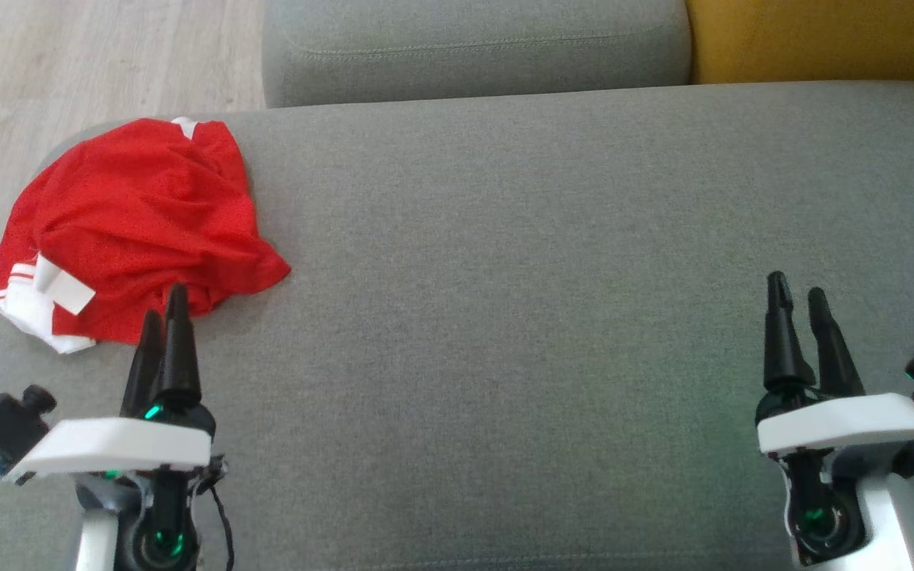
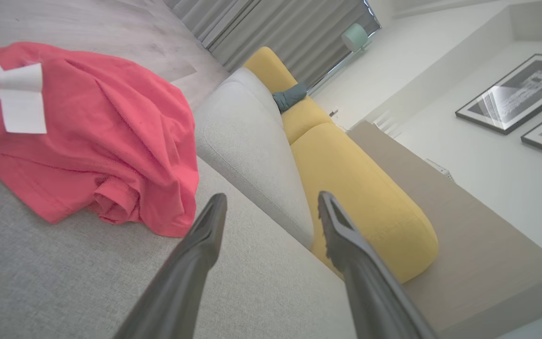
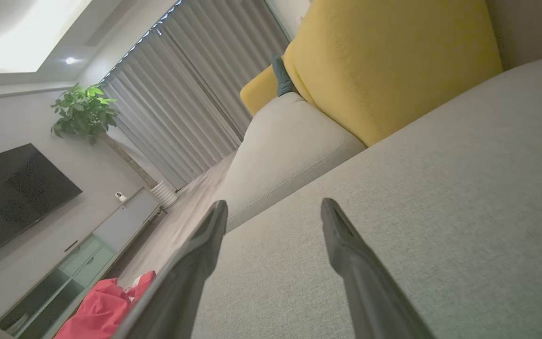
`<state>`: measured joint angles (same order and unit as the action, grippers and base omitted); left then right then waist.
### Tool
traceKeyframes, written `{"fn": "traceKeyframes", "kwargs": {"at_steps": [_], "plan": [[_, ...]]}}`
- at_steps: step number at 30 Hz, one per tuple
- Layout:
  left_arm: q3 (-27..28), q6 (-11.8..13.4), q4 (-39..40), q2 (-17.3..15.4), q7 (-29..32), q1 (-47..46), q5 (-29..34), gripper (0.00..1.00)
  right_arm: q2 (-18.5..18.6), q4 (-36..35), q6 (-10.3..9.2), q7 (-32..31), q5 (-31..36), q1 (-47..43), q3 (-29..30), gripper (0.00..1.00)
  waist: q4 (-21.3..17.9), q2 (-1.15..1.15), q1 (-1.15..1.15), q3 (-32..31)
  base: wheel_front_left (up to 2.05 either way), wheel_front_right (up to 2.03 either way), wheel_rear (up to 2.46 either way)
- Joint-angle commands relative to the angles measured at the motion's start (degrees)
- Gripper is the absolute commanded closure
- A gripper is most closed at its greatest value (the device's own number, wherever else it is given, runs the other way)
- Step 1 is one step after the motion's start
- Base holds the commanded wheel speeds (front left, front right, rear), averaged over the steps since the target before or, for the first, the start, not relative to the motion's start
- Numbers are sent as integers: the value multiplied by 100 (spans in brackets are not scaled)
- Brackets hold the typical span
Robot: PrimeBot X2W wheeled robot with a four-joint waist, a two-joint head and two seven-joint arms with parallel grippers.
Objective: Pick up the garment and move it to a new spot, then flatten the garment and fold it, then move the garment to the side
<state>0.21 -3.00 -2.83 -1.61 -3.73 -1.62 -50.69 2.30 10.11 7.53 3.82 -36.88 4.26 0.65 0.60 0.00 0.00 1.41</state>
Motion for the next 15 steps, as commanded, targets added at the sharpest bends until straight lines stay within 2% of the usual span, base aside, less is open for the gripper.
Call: {"fn": "traceKeyframes", "kwargs": {"at_steps": [1,9,15], "plan": [[82,2,260,-81,-62,-273,77,0,36,-237,-2,65,115,368,-75,0,-1,0,0,0,0,0,0],[-227,38,415,-118,-198,-286,1074,0,39,-345,-2,199,839,326,-239,0,-36,0,0,14,0,0,0],[-557,209,461,-292,-300,-292,1746,0,41,-410,-3,300,1349,268,-347,0,-81,0,0,30,0,0,0]]}}
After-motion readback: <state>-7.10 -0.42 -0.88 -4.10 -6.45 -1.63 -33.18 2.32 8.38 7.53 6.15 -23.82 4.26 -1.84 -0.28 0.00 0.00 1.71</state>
